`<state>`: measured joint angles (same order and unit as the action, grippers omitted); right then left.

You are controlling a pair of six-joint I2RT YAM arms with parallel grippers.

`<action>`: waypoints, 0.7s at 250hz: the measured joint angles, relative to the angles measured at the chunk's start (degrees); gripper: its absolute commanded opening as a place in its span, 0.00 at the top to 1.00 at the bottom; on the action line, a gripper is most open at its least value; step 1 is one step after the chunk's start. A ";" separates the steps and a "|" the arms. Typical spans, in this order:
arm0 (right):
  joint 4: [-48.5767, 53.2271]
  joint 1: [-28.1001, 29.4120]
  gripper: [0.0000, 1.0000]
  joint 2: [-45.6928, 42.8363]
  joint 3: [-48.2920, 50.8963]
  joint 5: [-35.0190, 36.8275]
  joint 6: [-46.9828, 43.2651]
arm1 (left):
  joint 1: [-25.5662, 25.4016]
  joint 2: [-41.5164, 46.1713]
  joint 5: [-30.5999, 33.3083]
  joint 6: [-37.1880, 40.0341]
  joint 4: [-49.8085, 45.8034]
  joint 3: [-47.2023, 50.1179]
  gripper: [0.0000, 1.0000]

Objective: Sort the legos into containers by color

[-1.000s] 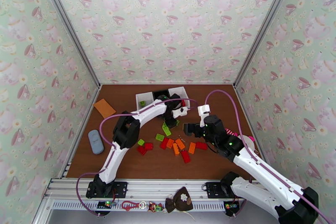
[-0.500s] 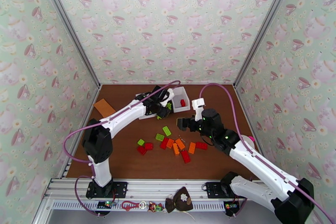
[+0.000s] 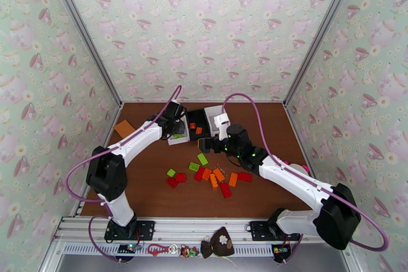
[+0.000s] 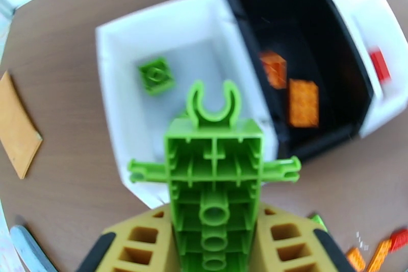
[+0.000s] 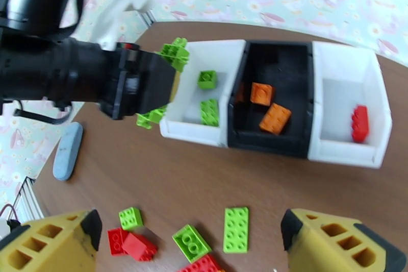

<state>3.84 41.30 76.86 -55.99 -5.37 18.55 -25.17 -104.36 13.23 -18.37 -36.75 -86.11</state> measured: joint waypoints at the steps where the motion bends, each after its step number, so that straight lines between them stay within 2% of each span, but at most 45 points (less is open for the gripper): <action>1: -0.04 0.00 0.01 0.07 -0.04 -0.02 -0.02 | 0.02 -0.15 0.02 -0.07 0.00 -0.13 0.73; 54: -0.79 0.33 0.01 0.90 -0.76 0.02 -0.87 | 1.55 -11.08 1.66 -0.59 -1.09 -9.20 0.72; 92: -0.35 0.33 0.01 -0.17 -0.68 0.74 -1.11 | 2.01 -15.52 1.79 -0.76 -2.29 -12.35 0.70; 135: 0.57 0.33 0.01 -3.32 -0.15 2.25 -1.25 | 2.27 -16.24 1.60 -0.76 -2.62 -12.90 0.48; 175: 1.40 0.33 0.01 -5.40 0.74 3.69 -1.22 | 2.27 -15.26 1.40 -0.57 -2.19 -12.57 0.35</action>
<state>5.23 41.63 71.46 -55.24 -1.67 17.32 -22.90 -119.61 14.63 -18.94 -38.94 -98.67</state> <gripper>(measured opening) 0.990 0.612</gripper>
